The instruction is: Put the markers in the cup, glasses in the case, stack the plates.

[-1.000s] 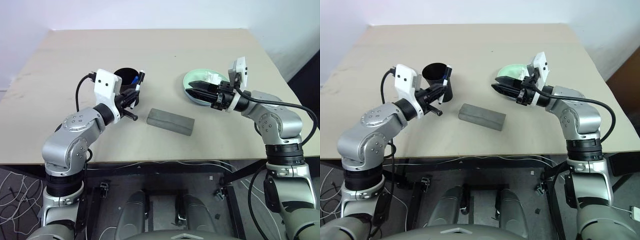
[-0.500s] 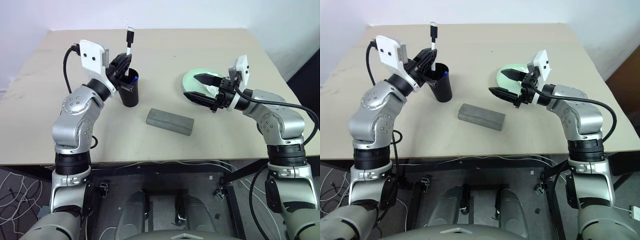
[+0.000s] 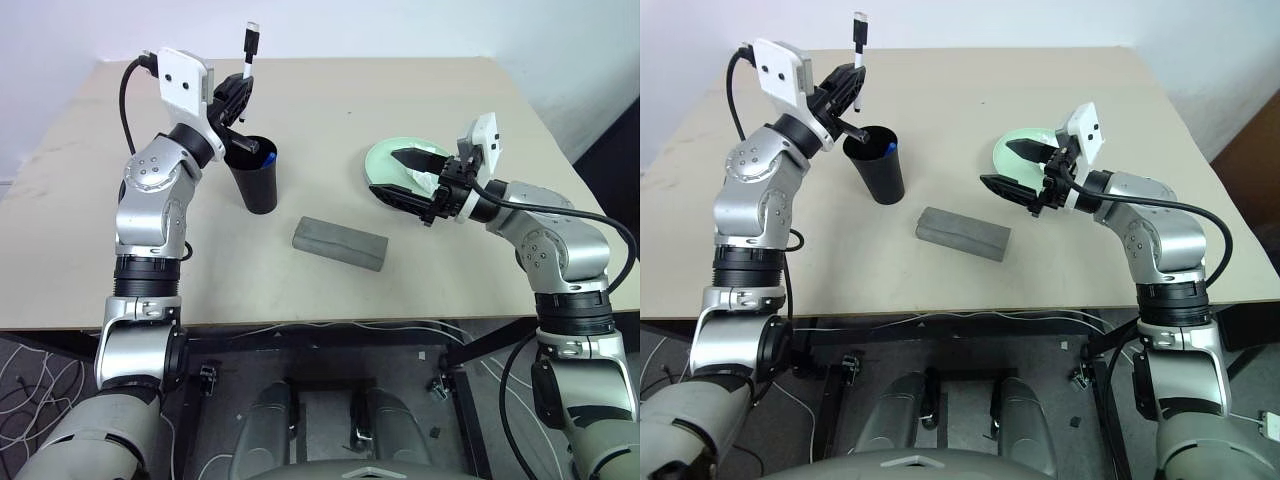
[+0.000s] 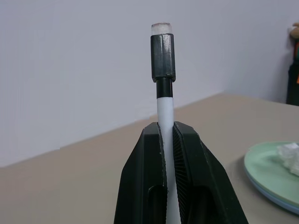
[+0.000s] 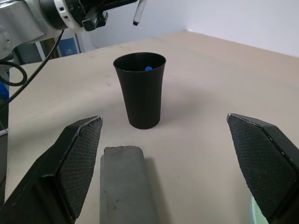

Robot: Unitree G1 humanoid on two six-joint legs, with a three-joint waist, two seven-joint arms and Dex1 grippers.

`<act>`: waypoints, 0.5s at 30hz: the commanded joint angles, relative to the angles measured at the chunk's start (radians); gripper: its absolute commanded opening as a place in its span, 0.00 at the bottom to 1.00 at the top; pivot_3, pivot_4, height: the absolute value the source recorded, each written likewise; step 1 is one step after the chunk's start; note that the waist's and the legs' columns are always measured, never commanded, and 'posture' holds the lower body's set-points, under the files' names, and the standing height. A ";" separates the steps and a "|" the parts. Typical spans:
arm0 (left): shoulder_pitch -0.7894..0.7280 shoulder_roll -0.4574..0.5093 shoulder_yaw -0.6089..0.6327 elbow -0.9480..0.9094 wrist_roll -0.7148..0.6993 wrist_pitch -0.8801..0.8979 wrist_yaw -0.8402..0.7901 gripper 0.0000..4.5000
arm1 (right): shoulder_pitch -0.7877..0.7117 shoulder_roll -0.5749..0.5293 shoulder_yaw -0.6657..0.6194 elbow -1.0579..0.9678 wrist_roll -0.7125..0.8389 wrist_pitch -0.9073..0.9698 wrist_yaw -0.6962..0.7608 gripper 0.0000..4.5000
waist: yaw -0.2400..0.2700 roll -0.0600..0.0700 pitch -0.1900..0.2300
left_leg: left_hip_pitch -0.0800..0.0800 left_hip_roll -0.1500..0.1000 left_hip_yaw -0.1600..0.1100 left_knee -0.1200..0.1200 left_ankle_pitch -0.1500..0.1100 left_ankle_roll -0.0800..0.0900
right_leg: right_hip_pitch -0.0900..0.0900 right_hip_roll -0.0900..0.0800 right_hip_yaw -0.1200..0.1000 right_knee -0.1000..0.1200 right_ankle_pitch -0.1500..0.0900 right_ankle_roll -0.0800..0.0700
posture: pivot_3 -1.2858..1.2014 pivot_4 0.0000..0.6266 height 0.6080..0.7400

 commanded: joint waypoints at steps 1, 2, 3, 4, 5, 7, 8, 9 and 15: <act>-0.013 0.003 0.011 0.036 0.014 -0.051 -0.005 0.00 | -0.009 -0.017 -0.028 -0.044 0.001 -0.019 -0.002 1.00 | 0.000 0.000 0.000 | 0.000 0.000 0.000 0.001 0.000 0.000 | 0.000 0.000 0.000 0.000 0.000 0.000 | 0.52 0.24 0.86; -0.009 -0.001 0.012 0.048 0.016 -0.058 -0.004 0.00 | -0.010 -0.017 -0.027 -0.043 0.000 -0.020 -0.003 1.00 | 0.000 0.000 0.000 | 0.000 0.000 0.000 0.001 0.000 0.000 | 0.000 0.000 0.000 0.001 0.000 0.000 | 0.52 0.24 0.86; -0.005 -0.004 0.015 0.057 0.016 -0.063 -0.003 0.00 | -0.011 -0.018 -0.027 -0.042 -0.001 -0.021 -0.003 1.00 | 0.000 0.000 0.000 | 0.000 0.000 0.000 0.001 0.000 0.000 | 0.000 0.000 0.000 0.001 0.000 0.000 | 0.52 0.24 0.86; 0.000 -0.007 0.016 0.069 0.014 -0.069 -0.007 0.00 | -0.012 -0.018 -0.027 -0.041 -0.002 -0.022 -0.003 1.00 | 0.000 0.000 0.000 | 0.000 0.000 0.000 0.002 0.000 0.000 | 0.000 0.000 0.000 0.001 0.000 0.000 | 0.52 0.24 0.86; 0.005 -0.007 0.015 0.078 0.018 -0.079 -0.007 0.00 | -0.012 -0.017 -0.026 -0.041 -0.003 -0.023 -0.004 1.00 | 0.000 0.000 0.000 | 0.000 0.001 0.000 0.002 0.000 0.000 | 0.000 0.000 0.000 0.001 0.000 0.000 | 0.52 0.24 0.86; 0.009 -0.008 0.014 0.088 0.020 -0.090 -0.008 0.00 | -0.013 -0.017 -0.026 -0.039 -0.005 -0.026 -0.004 1.00 | 0.001 0.000 0.000 | 0.000 0.001 0.000 0.002 0.000 0.000 | 0.001 0.000 0.000 0.001 0.000 0.000 | 0.52 0.24 0.86; 0.012 -0.004 0.008 0.090 0.028 -0.094 -0.010 0.00 | -0.014 -0.017 -0.026 -0.038 -0.007 -0.028 -0.005 1.00 | 0.001 0.000 0.000 | 0.000 0.001 0.000 0.002 0.000 0.000 | 0.001 0.000 0.000 0.001 0.000 0.000 | 0.52 0.24 0.86; 0.015 -0.001 0.005 0.092 0.033 -0.096 -0.008 0.00 | -0.014 -0.017 -0.026 -0.038 -0.009 -0.029 -0.005 1.00 | 0.001 0.000 0.000 | 0.000 0.001 0.000 0.003 0.000 0.000 | 0.001 0.000 0.000 0.001 0.000 0.000 | 0.52 0.24 0.86; 0.030 -0.005 0.014 0.090 0.025 -0.087 -0.013 0.00 | -0.012 -0.015 -0.025 -0.036 -0.014 -0.036 -0.007 1.00 | 0.000 0.000 0.000 | 0.000 0.001 0.000 0.003 0.000 0.000 | 0.001 0.000 0.000 0.001 0.000 0.000 | 0.52 0.24 0.86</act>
